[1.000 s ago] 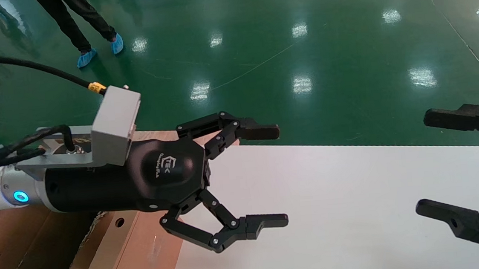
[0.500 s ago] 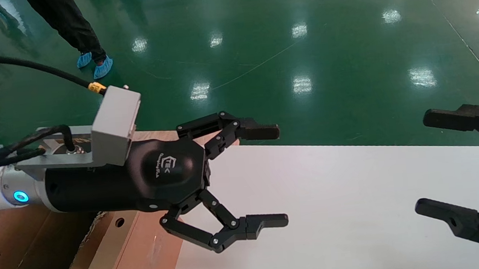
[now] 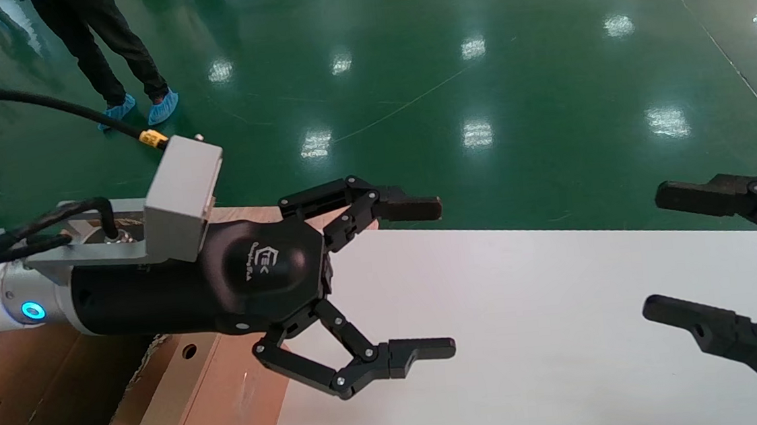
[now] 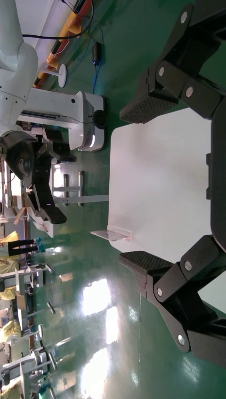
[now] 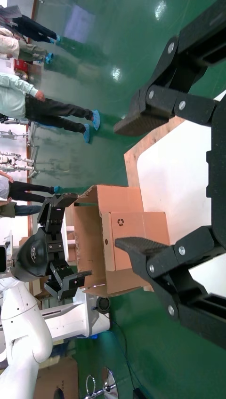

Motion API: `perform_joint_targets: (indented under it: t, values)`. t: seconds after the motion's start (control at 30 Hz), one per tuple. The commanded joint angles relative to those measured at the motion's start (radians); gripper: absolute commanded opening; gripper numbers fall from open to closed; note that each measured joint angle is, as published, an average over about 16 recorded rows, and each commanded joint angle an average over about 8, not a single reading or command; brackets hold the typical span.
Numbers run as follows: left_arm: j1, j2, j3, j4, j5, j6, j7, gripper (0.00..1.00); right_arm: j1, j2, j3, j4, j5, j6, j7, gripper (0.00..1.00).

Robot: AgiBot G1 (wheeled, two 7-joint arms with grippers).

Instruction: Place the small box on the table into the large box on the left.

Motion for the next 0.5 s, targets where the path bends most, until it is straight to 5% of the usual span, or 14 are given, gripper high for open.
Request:
perform_joint_targets:
  t: [0.03, 0.23, 0.5]
  values:
    - [0.001, 0.003, -0.001, 0.001, -0.003, 0.001, 0.003, 1.00, 0.000, 0.000, 0.000, 0.000, 0.000, 0.000, 0.000, 0.00]
    - [-0.017, -0.038, 0.010, -0.011, 0.047, -0.025, -0.048, 1.00, 0.000, 0.000, 0.000, 0.000, 0.000, 0.000, 0.000, 0.00]
    - [-0.098, -0.151, 0.051, -0.059, 0.205, -0.088, -0.238, 1.00, 0.000, 0.000, 0.000, 0.000, 0.000, 0.000, 0.000, 0.00]
